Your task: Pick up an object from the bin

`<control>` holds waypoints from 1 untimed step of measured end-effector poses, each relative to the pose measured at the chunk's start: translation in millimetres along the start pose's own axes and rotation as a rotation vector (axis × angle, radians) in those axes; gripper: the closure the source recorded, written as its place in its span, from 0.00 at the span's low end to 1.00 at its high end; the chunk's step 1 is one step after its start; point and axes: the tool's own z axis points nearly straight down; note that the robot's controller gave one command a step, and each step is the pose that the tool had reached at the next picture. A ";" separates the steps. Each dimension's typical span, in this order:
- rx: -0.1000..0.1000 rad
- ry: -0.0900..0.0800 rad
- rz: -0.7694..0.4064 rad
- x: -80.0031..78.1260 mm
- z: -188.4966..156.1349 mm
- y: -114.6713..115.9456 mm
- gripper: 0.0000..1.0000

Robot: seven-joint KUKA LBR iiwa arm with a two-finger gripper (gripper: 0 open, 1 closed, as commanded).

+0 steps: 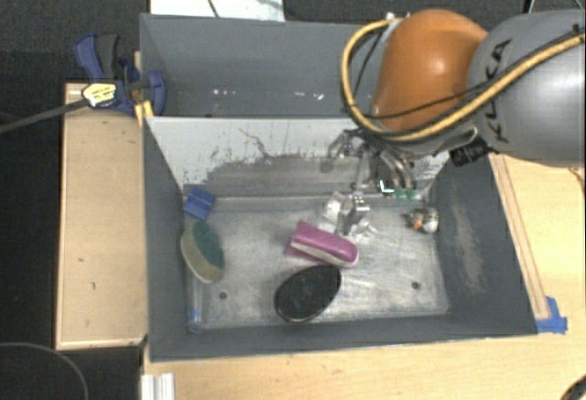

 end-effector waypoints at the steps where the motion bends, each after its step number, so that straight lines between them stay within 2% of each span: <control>1: 0.000 0.001 0.065 10.5 110.6 32.4 0.00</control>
Offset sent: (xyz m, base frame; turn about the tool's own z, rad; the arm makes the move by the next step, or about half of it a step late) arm -0.0093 0.0309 -0.1063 0.0676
